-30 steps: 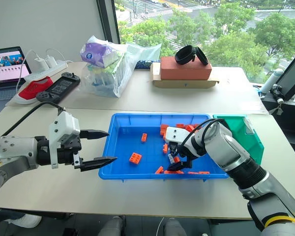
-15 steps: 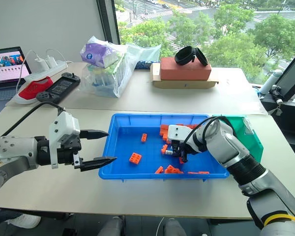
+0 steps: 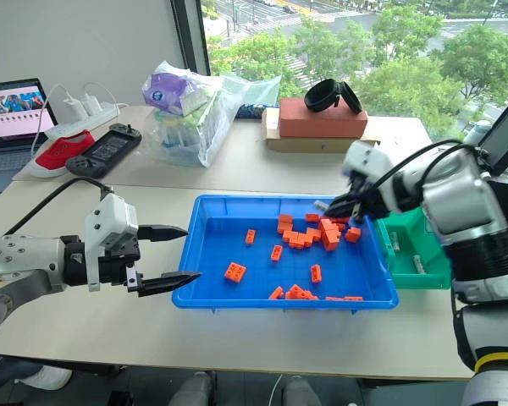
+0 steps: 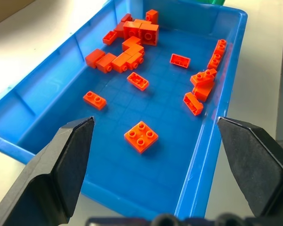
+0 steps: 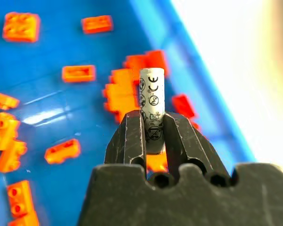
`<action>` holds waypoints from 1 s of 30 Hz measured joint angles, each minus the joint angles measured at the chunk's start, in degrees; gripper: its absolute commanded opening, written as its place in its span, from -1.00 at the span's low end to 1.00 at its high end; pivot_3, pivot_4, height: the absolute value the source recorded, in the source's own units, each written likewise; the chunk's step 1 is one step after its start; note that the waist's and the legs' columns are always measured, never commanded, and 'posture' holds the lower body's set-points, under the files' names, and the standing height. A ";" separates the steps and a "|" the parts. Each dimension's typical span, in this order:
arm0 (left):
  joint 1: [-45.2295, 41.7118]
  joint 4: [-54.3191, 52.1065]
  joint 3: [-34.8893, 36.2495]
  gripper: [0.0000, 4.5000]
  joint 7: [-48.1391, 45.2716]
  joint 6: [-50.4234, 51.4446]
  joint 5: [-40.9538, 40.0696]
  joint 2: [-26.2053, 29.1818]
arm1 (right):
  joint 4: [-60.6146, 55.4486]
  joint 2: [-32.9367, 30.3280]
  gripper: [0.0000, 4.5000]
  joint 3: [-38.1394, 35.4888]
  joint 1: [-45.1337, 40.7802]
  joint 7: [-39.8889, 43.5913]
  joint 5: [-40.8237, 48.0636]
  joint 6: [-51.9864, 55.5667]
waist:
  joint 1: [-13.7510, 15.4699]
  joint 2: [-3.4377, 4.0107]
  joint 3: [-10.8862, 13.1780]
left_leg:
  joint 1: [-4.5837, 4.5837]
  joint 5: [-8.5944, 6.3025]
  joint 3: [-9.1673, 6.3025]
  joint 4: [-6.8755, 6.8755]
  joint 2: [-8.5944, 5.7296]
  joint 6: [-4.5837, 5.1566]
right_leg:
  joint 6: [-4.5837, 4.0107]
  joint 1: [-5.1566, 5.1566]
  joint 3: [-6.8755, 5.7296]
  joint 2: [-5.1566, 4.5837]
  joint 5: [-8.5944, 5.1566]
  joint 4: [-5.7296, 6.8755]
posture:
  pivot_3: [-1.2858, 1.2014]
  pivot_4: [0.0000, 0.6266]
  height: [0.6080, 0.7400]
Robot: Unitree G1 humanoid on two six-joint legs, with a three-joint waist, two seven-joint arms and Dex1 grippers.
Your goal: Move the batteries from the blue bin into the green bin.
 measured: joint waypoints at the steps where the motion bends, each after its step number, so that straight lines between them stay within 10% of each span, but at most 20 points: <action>1: -0.12 0.12 -0.01 1.00 -0.16 -0.03 0.00 0.00 | 4.25 -1.36 -0.89 -0.05 -0.61 -1.62 -1.69 -1.84 | 0.01 0.00 0.00 | 0.00 0.00 0.00 0.00 0.00 0.00 | 0.00 0.00 0.00 0.00 0.00 0.00 | 0.03 -0.52 1.00; 9: -1.29 3.03 -0.96 1.00 -0.28 0.07 0.69 -0.04 | 17.33 -3.35 -0.89 -0.06 -1.65 -4.52 -6.38 -7.18 | -0.75 0.06 0.04 | 0.00 0.00 0.03 -0.07 0.00 0.00 | 0.00 -0.04 0.04 0.00 0.00 0.00 | 0.03 -0.52 1.00; 10: -1.40 3.50 -1.00 1.00 -0.34 0.07 0.86 -0.04 | 16.75 -4.19 -0.44 0.22 -0.54 -3.76 -6.69 -7.90 | -0.74 0.07 0.04 | -0.01 0.00 0.03 -0.07 0.00 0.00 | 0.00 -0.03 0.04 0.00 0.00 0.00 | 0.03 -0.52 1.00; 20: -3.53 6.68 -1.06 1.00 -0.28 -1.39 5.05 -0.20 | 15.25 -6.25 0.98 0.75 4.74 -2.19 -9.37 -9.03 | -1.44 0.16 0.08 | 0.03 0.00 0.04 -0.01 0.00 0.00 | 0.00 -0.02 0.07 0.01 0.00 0.06 | 0.03 -0.52 1.00; 30: -5.62 5.63 -3.88 1.00 9.19 -0.35 9.44 -6.08 | 15.94 -1.74 0.98 -6.66 -1.16 0.10 -2.39 -14.86 | -1.40 0.15 0.09 | 0.02 0.00 0.02 -0.02 0.00 0.00 | 0.01 0.03 0.05 0.00 0.00 0.04 | 0.03 -0.52 1.00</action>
